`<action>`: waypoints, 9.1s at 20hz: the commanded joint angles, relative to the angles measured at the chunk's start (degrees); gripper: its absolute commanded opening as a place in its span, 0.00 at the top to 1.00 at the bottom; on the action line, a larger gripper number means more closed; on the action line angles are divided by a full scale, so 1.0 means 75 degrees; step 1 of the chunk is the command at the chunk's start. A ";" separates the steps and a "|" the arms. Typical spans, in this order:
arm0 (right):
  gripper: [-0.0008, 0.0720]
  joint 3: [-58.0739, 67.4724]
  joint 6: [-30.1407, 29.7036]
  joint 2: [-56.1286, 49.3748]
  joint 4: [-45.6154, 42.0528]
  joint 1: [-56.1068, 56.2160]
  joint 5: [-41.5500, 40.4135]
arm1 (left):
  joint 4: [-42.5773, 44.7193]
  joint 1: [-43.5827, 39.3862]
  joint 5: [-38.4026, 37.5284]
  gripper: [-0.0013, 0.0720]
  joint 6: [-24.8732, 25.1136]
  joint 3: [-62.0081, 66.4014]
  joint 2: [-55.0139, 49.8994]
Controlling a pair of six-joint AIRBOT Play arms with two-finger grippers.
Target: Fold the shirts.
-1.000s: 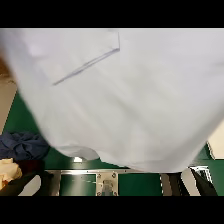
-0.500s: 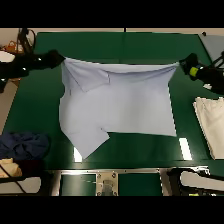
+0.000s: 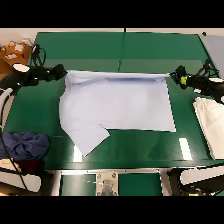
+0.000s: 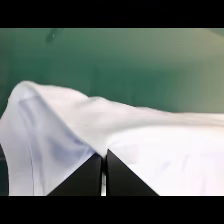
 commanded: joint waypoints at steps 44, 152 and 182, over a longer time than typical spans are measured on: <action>0.52 -0.6324 0.2221 0.5447 -0.4051 -0.2398 0.3133 | 0.2970 0.0280 -0.3646 0.45 -0.2783 -0.6624 0.4998; 0.96 0.2801 0.3783 0.0892 -0.3381 0.5388 0.3351 | 0.5584 -0.1979 -0.6493 0.95 -0.3480 0.5863 -0.0388; 0.23 -0.0032 0.0912 -0.1102 -0.2072 0.4019 0.2675 | 0.5610 -0.1326 -0.6341 0.95 -0.2556 0.5380 -0.0160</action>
